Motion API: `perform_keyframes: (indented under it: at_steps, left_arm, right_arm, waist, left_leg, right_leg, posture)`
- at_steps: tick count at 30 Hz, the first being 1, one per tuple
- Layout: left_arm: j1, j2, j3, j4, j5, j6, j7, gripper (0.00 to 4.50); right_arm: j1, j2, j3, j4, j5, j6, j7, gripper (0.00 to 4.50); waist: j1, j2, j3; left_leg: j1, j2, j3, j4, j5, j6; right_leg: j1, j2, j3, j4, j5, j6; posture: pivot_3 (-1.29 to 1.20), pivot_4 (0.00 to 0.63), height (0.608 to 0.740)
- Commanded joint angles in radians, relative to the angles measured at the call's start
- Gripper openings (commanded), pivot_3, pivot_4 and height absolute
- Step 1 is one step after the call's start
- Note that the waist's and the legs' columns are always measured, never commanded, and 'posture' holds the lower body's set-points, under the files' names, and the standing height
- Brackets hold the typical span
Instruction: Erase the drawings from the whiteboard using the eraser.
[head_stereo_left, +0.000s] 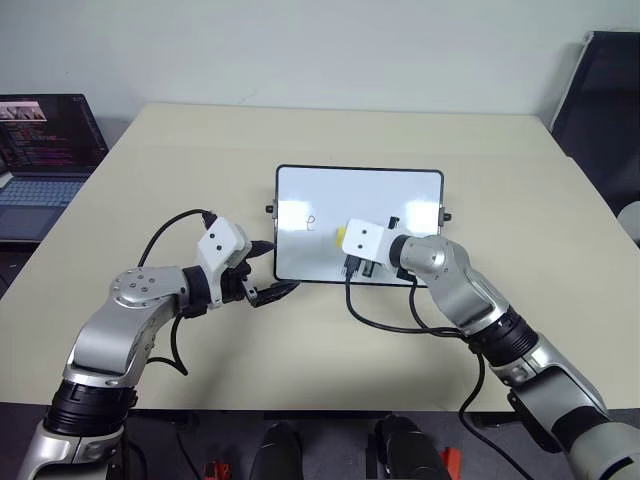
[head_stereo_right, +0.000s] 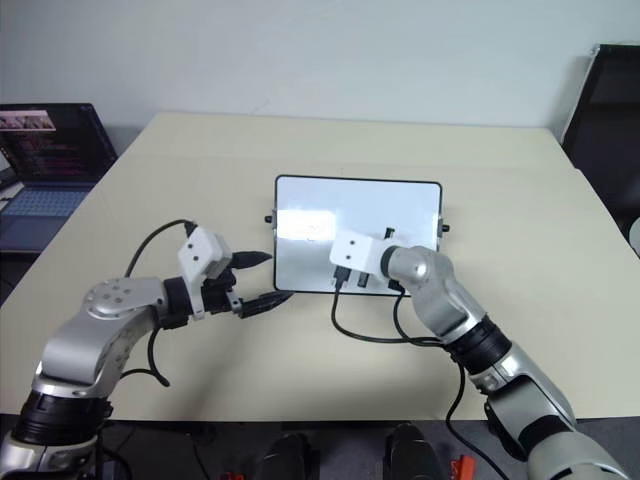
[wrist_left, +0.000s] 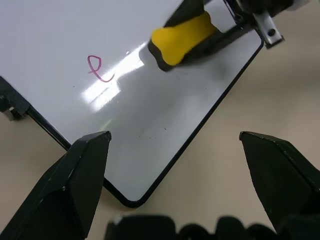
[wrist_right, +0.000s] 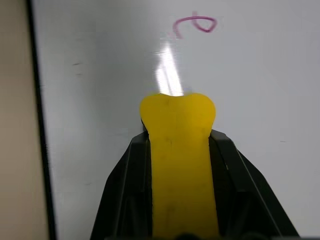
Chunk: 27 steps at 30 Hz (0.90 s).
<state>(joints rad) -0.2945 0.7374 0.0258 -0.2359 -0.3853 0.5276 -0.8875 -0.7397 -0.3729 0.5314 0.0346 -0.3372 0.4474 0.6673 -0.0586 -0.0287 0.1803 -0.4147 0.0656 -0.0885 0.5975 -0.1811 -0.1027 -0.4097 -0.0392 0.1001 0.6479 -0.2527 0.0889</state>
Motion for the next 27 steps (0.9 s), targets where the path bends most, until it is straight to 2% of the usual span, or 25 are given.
perform_keyframes:
  at_steps: [1,3,5,16,18,22,27]
  left_arm:
    - [-0.002,-0.001,0.004,-0.006,0.003,-0.032,-0.011,4.5]
    - [0.0,-0.002,0.003,-0.003,0.004,-0.038,-0.011,4.5]
    - [0.002,-0.004,0.002,-0.002,0.005,-0.041,-0.013,4.5]
    - [0.008,-0.016,0.003,0.01,0.013,-0.06,-0.023,4.5]
    - [0.006,-0.018,0.002,0.014,0.014,-0.063,-0.025,4.5]
    - [0.009,-0.016,0.004,0.018,0.013,-0.064,-0.032,4.5]
    - [0.015,-0.014,0.01,0.019,0.012,-0.065,-0.032,4.5]
  right_arm:
    - [-0.033,0.014,-0.059,0.051,-0.051,-0.027,-0.118,1.11]
    - [-0.064,0.025,-0.092,0.086,-0.058,-0.052,-0.185,1.11]
    - [-0.073,0.024,-0.1,0.102,-0.056,-0.056,-0.19,1.11]
    - [0.052,-0.073,-0.032,-0.034,-0.057,0.023,0.052,1.11]
    - [0.054,-0.068,-0.032,-0.046,-0.066,0.027,0.047,1.11]
    - [0.006,-0.01,-0.115,-0.004,-0.077,-0.011,-0.113,1.11]
    - [0.017,0.011,-0.161,-0.042,-0.037,0.001,-0.128,1.11]
  waist:
    - [0.0,0.0,0.0]
    - [-0.001,0.0,0.0]
    - [0.001,0.0,0.0]
    - [0.002,0.0,0.0]
    - [0.001,0.0,0.0]
    - [-0.003,0.0,0.0]
    - [0.0,0.0,0.0]
  left_leg:
    - [0.0,0.0,0.0,0.0,0.0,0.0]
    - [0.0,0.0,0.0,0.001,0.0,0.0]
    - [0.0,0.0,0.0,0.001,0.002,0.001]
    - [0.0,0.0,0.0,0.0,0.002,0.001]
    - [0.001,0.0,0.0,0.001,0.002,0.001]
    - [0.001,0.0,0.0,0.001,0.002,0.002]
    - [0.0,0.0,0.0,0.001,0.002,0.002]
  right_leg:
    - [0.0,0.0,0.0,0.0,0.0,0.0]
    - [0.0,0.0,0.0,0.0,0.001,0.0]
    - [-0.001,0.0,0.0,0.0,0.002,-0.001]
    - [0.0,0.0,0.0,0.0,0.002,0.0]
    - [0.001,0.0,0.0,0.0,0.002,0.0]
    - [0.001,0.0,0.0,0.0,0.003,-0.001]
    - [-0.001,0.0,0.0,-0.001,0.003,-0.001]
  posture:
    - [0.0,0.15,0.74]
    - [0.0,0.15,0.74]
    - [0.0,0.15,0.74]
    - [0.0,0.15,0.74]
    - [0.0,0.15,0.74]
    - [0.0,0.15,0.74]
    - [0.0,0.15,0.74]
